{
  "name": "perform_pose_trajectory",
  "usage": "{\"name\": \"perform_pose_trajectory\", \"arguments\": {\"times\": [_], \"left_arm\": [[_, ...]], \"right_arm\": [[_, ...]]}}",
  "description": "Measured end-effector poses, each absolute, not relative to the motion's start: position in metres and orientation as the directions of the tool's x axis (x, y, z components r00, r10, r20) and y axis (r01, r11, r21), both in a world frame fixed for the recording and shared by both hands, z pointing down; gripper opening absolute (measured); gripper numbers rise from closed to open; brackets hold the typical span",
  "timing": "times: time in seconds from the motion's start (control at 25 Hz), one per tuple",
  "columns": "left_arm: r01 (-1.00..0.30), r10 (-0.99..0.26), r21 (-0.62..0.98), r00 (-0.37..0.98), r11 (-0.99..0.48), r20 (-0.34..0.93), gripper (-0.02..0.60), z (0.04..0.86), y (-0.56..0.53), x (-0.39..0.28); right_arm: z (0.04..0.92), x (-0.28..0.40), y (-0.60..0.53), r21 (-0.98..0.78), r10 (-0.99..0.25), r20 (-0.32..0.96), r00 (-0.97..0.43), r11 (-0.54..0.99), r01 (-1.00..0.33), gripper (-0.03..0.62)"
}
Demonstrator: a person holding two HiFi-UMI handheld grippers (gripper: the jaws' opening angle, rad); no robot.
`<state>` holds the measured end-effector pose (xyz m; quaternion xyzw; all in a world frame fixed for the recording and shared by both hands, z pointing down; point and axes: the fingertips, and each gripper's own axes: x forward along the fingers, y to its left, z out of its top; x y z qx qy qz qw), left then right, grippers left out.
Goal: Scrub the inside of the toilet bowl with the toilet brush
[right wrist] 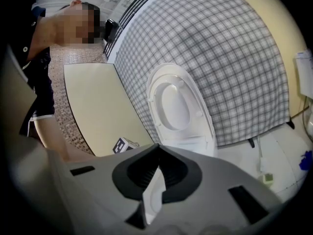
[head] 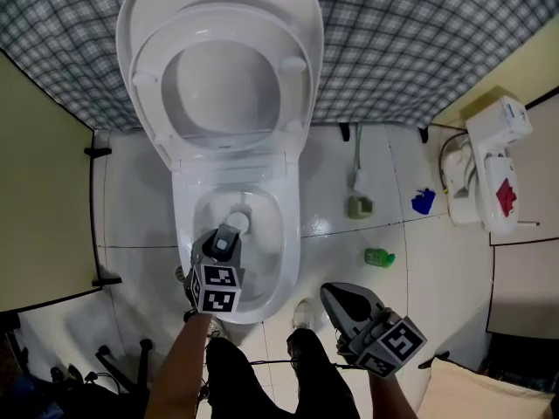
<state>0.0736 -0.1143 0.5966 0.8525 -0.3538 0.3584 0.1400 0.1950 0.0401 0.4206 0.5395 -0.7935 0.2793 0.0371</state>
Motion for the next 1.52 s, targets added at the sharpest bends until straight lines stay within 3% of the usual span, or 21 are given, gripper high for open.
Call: {"name": "perform_pose_trajectory", "arguments": {"times": [0.84,1.2,1.52], "left_arm": [[-0.676,-0.553,0.194,0.707,-0.711,0.44,0.189,0.394,-0.061,-0.01],[-0.741,-0.651,0.244,0.668,-0.625,0.361,0.189,0.358,-0.053,-0.091],[-0.844,-0.768,0.238,0.536,-0.48,0.352,0.189,0.333,-0.051,-0.186]], "right_arm": [[0.361,0.098,0.033,-0.378,-0.816,0.262,-0.515,0.404,-0.833,0.0],[0.35,0.052,0.027,-0.354,-0.775,0.247,-0.581,0.486,-0.799,0.0],[0.337,0.012,0.023,-0.359,-0.724,0.242,-0.646,0.552,-0.753,0.0]]}}
